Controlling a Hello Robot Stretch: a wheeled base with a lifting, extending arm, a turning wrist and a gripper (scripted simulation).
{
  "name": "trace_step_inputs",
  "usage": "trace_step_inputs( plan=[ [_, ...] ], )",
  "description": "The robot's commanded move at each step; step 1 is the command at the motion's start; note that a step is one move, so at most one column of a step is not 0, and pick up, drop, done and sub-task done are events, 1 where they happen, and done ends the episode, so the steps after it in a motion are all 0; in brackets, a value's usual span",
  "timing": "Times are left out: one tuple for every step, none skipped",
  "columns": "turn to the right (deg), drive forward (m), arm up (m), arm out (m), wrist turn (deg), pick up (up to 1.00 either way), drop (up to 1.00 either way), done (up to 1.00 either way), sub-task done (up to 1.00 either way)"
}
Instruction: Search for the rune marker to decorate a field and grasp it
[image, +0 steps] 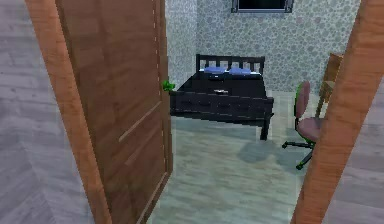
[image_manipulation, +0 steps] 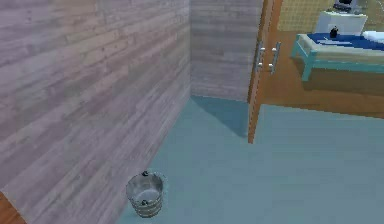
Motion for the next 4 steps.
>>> trace_step_inputs(
  plan=[
    [9.0,0.00,0.00,0.00,0.0,0.00,0.00,0.00,0.00],
    [0.0,0.45,0.00,0.00,0.0,0.00,0.00,0.00,0.00],
    [6.0,0.00,0.00,0.00,0.0,0.00,0.00,0.00,0.00],
    [0.0,0.60,0.00,0.00,0.0,0.00,0.00,0.00,0.00]
  ],
)
